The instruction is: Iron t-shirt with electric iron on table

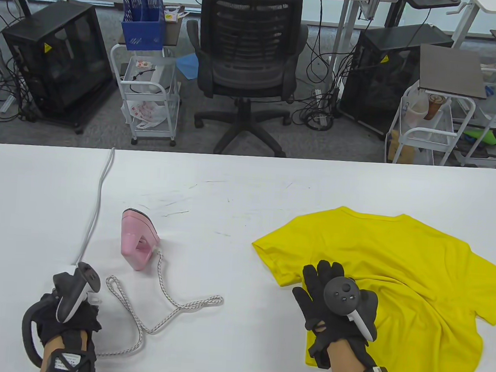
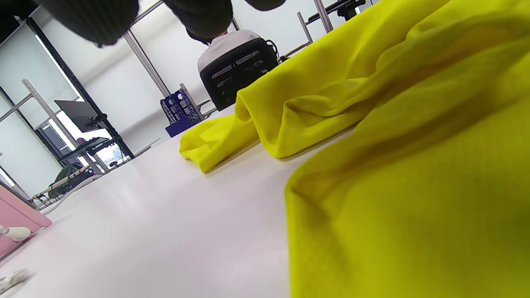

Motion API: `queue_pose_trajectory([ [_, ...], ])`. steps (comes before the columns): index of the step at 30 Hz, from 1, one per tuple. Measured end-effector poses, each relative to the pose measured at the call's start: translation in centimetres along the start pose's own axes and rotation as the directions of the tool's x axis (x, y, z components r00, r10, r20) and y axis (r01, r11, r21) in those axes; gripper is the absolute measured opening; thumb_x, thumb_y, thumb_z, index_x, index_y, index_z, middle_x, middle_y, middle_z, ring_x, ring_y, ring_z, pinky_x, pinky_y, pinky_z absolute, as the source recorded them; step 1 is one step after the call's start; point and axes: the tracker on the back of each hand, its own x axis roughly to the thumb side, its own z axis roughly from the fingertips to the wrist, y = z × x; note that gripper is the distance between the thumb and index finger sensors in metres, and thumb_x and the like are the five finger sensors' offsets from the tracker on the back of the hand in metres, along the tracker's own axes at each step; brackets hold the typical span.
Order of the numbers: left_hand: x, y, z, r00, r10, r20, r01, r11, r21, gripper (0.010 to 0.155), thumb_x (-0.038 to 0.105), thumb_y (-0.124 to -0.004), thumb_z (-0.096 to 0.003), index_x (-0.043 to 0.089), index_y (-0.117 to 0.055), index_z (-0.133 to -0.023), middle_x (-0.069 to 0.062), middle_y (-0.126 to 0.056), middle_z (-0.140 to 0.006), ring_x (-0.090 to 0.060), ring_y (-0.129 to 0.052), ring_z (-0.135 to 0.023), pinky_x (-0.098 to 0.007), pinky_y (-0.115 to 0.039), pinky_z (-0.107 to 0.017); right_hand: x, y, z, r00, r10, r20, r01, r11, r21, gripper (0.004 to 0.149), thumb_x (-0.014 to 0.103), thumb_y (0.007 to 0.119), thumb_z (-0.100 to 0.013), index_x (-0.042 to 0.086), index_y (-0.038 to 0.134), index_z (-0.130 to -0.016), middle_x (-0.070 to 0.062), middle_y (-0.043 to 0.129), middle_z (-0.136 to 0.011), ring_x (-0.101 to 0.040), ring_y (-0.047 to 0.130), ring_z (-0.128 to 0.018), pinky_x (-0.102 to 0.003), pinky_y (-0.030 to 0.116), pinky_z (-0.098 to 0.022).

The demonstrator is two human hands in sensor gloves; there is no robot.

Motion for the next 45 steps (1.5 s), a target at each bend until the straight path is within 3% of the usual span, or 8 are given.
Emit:
queue_pose_trajectory([
  [4, 1.2, -0.3, 0.2, 0.994, -0.105, 0.001, 0.104, 0.988, 0.116, 0.073, 0.052, -0.091, -0.0364, 0.044, -0.058, -0.101, 0.009, -0.057, -0.100, -0.016, -0.073, -0.082, -0.053, -0.056, -0.076, -0.1, 0.0, 0.0, 1.000, -0.005, -0.001, 0.005, 1.000, -0.001, 0.066, 0.060, 0.068, -0.044, 0.032, 0.050, -0.101, -0.006, 0.035, -0.111, -0.030, 0.018, -0.099, -0.058, 0.020, -0.067],
  [10, -0.2, 2.6, 1.0, 0.997, 0.072, 0.024, -0.074, 0.987, 0.141, 0.073, 0.051, -0.097, -0.0331, 0.034, -0.058, -0.092, 0.001, -0.057, -0.110, -0.025, -0.076, -0.100, -0.055, -0.061, -0.075, -0.3, -0.2, 0.1, 1.000, -0.009, -0.005, 0.009, 1.000, -0.003, 0.066, 0.060, 0.068, -0.044, 0.032, 0.051, -0.101, -0.006, 0.035, -0.111, -0.030, 0.018, -0.099, -0.058, 0.020, -0.067],
  [14, -2.8, 5.5, 1.2, 0.980, 0.191, -0.046, -0.180, 0.967, 0.178, 0.073, 0.046, -0.101, -0.0330, 0.032, -0.059, -0.091, 0.006, -0.090, -0.080, -0.019, -0.107, -0.066, -0.053, -0.071, -0.070, -0.3, -0.2, 0.0, 1.000, -0.013, -0.009, 0.013, 1.000, -0.007, 0.067, 0.060, 0.068, -0.044, 0.033, 0.050, -0.101, -0.006, 0.035, -0.111, -0.030, 0.017, -0.099, -0.058, 0.020, -0.067],
  [17, -4.2, 6.2, 0.9, 0.986, 0.140, -0.094, -0.126, 0.982, 0.140, 0.073, 0.047, -0.097, -0.0337, 0.035, -0.059, -0.095, 0.007, -0.090, -0.077, -0.019, -0.104, -0.059, -0.054, -0.068, -0.071, -0.3, -0.2, 0.1, 1.000, -0.012, -0.008, 0.012, 1.000, -0.005, 0.067, 0.060, 0.068, -0.044, 0.032, 0.050, -0.101, -0.006, 0.035, -0.111, -0.030, 0.017, -0.099, -0.058, 0.020, -0.067],
  [27, -6.5, 4.0, -0.7, 0.978, 0.182, -0.098, -0.171, 0.979, 0.108, 0.061, 0.042, -0.089, -0.0395, 0.034, -0.071, -0.097, 0.005, -0.093, -0.085, -0.023, -0.103, -0.074, -0.055, -0.066, -0.072, -0.2, 0.0, 0.0, 1.000, -0.007, -0.012, 0.008, 1.000, 0.005, 0.067, 0.061, 0.068, -0.044, 0.033, 0.049, -0.101, -0.006, 0.035, -0.111, -0.030, 0.017, -0.099, -0.058, 0.020, -0.067],
  [40, -4.9, 2.8, -2.2, 0.989, 0.142, -0.033, -0.141, 0.989, 0.033, 0.058, 0.042, -0.090, -0.0408, 0.032, -0.073, -0.096, 0.001, -0.094, -0.080, -0.025, -0.101, -0.067, -0.056, -0.063, -0.073, -0.3, 0.0, 0.1, 1.000, -0.007, -0.017, 0.008, 1.000, 0.008, 0.068, 0.061, 0.068, -0.043, 0.033, 0.049, -0.102, -0.006, 0.034, -0.111, -0.030, 0.017, -0.099, -0.058, 0.020, -0.067],
  [42, -3.6, 2.5, -1.9, 0.998, 0.024, -0.060, -0.013, 0.983, 0.181, 0.059, 0.043, -0.090, -0.0391, 0.030, -0.074, -0.095, 0.001, -0.096, -0.077, -0.025, -0.103, -0.063, -0.055, -0.068, -0.071, -0.6, -0.1, 0.1, 0.999, -0.031, -0.029, 0.031, 1.000, 0.003, 0.068, 0.061, 0.068, -0.043, 0.033, 0.049, -0.102, -0.006, 0.034, -0.111, -0.030, 0.016, -0.099, -0.058, 0.020, -0.067],
  [45, -3.7, 2.7, -2.1, 0.997, 0.039, -0.064, -0.035, 0.997, 0.070, 0.059, 0.045, -0.087, -0.0414, 0.034, -0.070, -0.097, 0.005, -0.093, -0.084, -0.022, -0.100, -0.075, -0.056, -0.065, -0.074, -0.9, -0.1, 0.2, 0.998, -0.045, -0.043, 0.045, 0.999, 0.013, 0.068, 0.061, 0.068, -0.043, 0.033, 0.049, -0.102, -0.007, 0.034, -0.111, -0.030, 0.016, -0.099, -0.058, 0.020, -0.067],
])
